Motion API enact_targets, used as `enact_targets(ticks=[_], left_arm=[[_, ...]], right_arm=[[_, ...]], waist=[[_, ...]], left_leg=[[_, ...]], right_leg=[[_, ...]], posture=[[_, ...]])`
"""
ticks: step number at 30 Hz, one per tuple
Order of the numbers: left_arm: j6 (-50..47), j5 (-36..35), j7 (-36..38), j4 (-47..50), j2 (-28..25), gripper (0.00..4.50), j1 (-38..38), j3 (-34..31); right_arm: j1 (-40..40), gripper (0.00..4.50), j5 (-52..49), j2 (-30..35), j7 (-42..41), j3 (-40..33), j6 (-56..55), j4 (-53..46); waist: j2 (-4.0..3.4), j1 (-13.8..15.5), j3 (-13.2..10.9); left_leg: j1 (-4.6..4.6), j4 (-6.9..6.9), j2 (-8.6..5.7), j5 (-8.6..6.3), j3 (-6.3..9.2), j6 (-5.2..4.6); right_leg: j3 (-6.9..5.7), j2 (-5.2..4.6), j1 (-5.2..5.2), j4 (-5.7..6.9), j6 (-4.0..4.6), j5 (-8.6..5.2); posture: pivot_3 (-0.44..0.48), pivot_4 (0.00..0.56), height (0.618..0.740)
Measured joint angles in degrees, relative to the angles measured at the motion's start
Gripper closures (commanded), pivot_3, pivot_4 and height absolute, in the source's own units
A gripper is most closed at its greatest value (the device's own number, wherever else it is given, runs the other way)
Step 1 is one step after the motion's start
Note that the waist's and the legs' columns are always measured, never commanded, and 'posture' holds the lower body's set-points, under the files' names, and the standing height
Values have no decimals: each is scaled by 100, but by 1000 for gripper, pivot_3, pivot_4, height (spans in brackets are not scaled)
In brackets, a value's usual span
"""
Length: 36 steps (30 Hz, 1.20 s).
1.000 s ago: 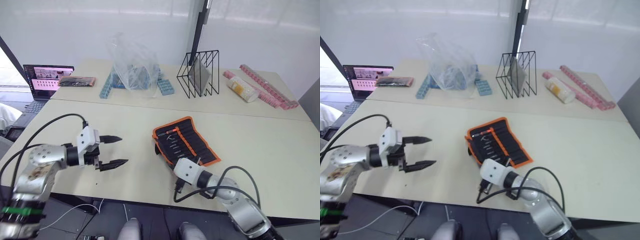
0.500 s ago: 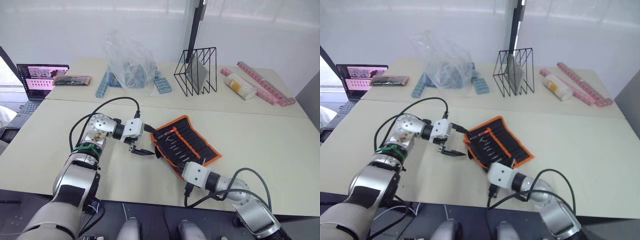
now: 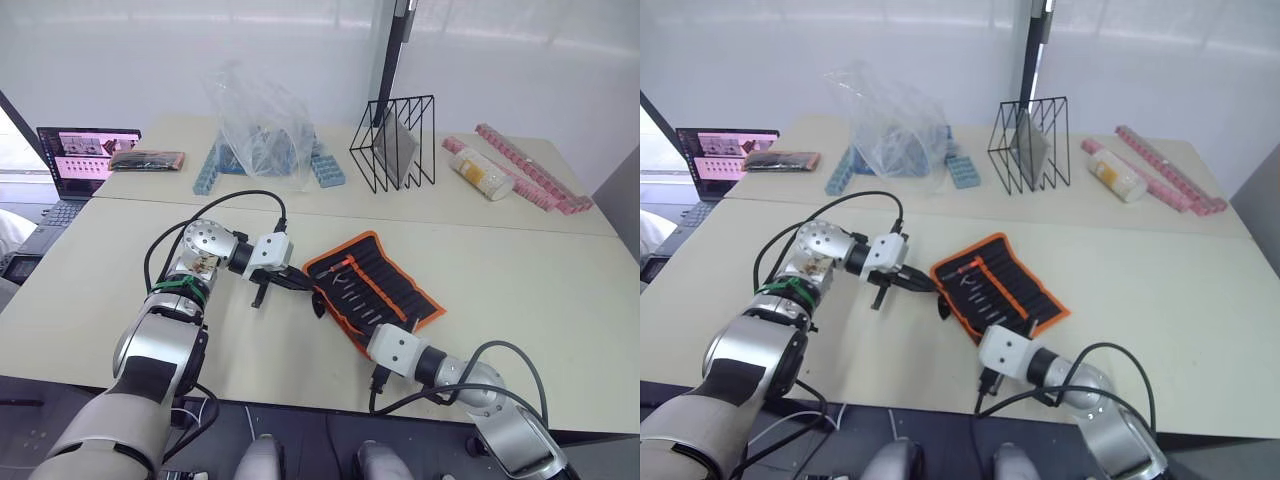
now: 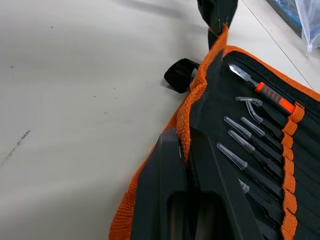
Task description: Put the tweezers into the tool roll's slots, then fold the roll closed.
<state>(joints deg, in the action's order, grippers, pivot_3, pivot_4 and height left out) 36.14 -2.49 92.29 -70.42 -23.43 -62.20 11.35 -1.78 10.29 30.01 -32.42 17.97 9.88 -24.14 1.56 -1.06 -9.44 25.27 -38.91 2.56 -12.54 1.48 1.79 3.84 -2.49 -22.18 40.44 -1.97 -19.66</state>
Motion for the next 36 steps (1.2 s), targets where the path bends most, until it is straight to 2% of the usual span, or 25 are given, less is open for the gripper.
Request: enact_targets(ticks=[5, 11, 13, 17, 19, 22, 26, 29, 36], left_arm=[[19, -377, 0, 461, -194, 4481, 556, 228], [-716, -1179, -113, 2509, -552, 4481, 1706, 298], [-1520, -1369, -462, 3854, -712, 4481, 2394, 201], [-3231, -1597, -1289, 5911, -1043, 4481, 3331, 148], [-4179, -1737, -1767, 6832, -1220, 4481, 3672, 75], [-5028, -1836, -2265, 7639, -1335, 4481, 3993, -9], [-6162, -2037, -2982, 8205, -1344, 4481, 4220, -140], [-6620, -2119, -3169, 8295, -1345, 4481, 4221, -144], [-7004, -2162, -3293, 7745, -1300, 4481, 3744, -69]], right_arm=[[-485, 4500, 154, -24, 101, -53, 37, 533], [-1309, 4500, 177, -18, 87, -27, -513, 1485], [-1532, 4500, 86, 35, -32, -18, -861, 1782], [-1618, 4500, -296, 214, -419, -77, -1257, 2028], [-1581, 4500, -694, 413, -807, -192, -1315, 2023], [-1509, 4500, -1187, 672, -1260, -401, -1260, 1927], [-1377, 4500, -1778, 899, -1773, -629, -855, 1754], [-1380, 4500, -1980, 900, -1969, -641, -477, 1744], [-1499, 4500, -2383, 852, -2064, -623, 656, 1599]], waist=[[0, -12, 0], [-1, -13, 0], [-3, -34, 0], [-3, -34, 0], [-4, -12, -1], [-5, 4, -1], [-4, 7, -1], [-4, -6, -1], [-4, 19, -1]], left_leg=[[-3, -8, 2, 1, 0, 1], [-4, -13, 4, 2, 3, 2], [-4, -12, 5, 2, 3, 2], [-4, -13, 6, 2, 7, 2], [-5, -18, 5, 2, 6, 2], [-8, -22, 5, 1, 6, 2], [-9, -22, 6, 2, 7, 2], [-12, -22, 6, 2, 5, 2], [-12, -26, 4, 2, 5, 2]], right_leg=[[1, 0, -6, 26, 0, 0], [1, 0, -8, 38, 0, 0], [4, -2, -8, 38, 0, 0], [3, 0, -8, 44, 0, 0], [3, -2, -6, 45, 0, 0], [3, -2, -2, 49, 0, 0], [3, 1, -3, 50, 0, 0], [4, 2, -3, 53, 1, 0], [4, 1, -3, 54, 1, 0]], posture=[[0, 150, 689], [0, 150, 689], [0, 150, 689], [0, 150, 689], [0, 150, 689], [0, 150, 689], [0, 150, 689], [0, 150, 689], [0, 150, 689]])
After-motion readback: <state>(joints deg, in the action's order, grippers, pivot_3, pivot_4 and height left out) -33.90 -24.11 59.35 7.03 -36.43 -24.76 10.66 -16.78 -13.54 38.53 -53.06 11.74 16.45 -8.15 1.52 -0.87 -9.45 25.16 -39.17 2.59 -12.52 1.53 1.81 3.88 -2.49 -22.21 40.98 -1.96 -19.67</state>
